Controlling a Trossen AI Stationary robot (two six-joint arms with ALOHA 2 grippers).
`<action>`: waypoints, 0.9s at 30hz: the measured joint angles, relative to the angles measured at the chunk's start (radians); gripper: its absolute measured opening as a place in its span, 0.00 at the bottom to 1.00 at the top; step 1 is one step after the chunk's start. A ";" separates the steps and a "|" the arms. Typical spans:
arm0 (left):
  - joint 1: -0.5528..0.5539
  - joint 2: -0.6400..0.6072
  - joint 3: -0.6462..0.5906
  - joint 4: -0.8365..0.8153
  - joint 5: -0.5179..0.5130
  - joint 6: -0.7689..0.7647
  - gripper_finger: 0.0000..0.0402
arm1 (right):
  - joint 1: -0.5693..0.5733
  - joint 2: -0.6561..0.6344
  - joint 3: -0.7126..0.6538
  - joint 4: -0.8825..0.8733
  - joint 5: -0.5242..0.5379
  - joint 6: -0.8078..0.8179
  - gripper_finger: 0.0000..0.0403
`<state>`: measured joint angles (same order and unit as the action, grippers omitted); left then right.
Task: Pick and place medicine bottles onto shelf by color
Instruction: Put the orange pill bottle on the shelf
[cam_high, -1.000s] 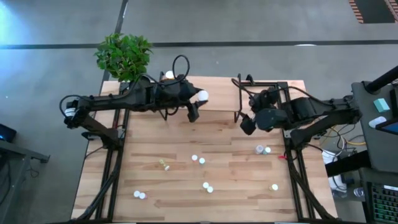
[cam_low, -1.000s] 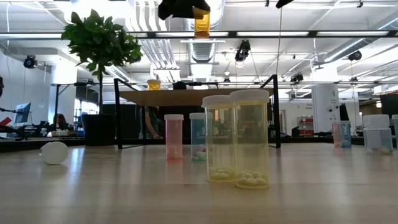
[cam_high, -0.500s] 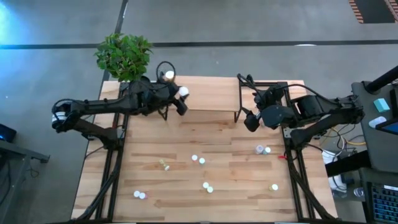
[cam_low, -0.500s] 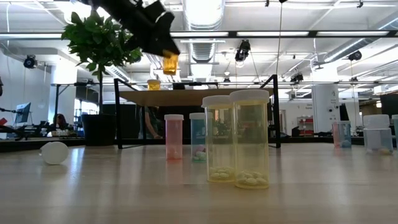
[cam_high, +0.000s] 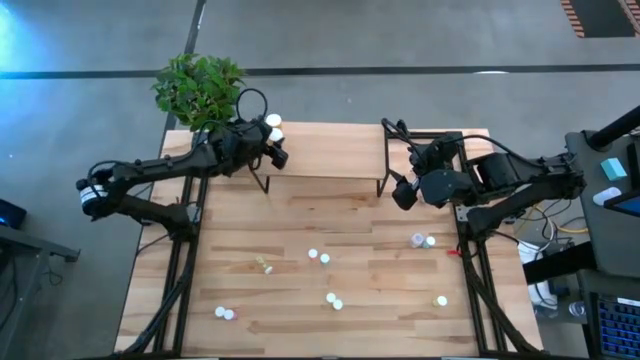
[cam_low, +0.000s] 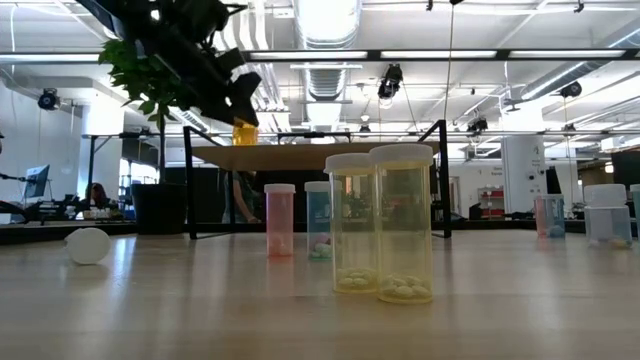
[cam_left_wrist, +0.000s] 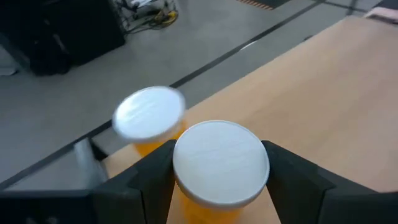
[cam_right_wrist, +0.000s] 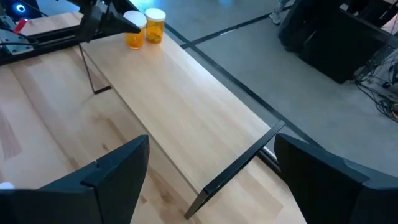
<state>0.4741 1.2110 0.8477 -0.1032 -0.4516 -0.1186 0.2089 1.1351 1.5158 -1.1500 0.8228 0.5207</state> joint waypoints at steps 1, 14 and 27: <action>0.003 0.002 -0.002 0.006 0.000 -0.001 0.50 | 0.000 0.000 0.000 0.000 0.000 0.000 0.83; 0.006 0.021 -0.005 0.014 0.000 -0.033 0.50 | 0.003 0.000 0.000 -0.070 -0.011 0.091 0.84; 0.006 -0.022 -0.007 0.002 0.001 0.001 0.50 | 0.058 0.000 0.000 -0.160 -0.014 0.215 0.85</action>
<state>0.4805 1.1889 0.8406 -0.1011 -0.4503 -0.1173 0.2665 1.1351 1.5158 -1.3099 0.8092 0.7361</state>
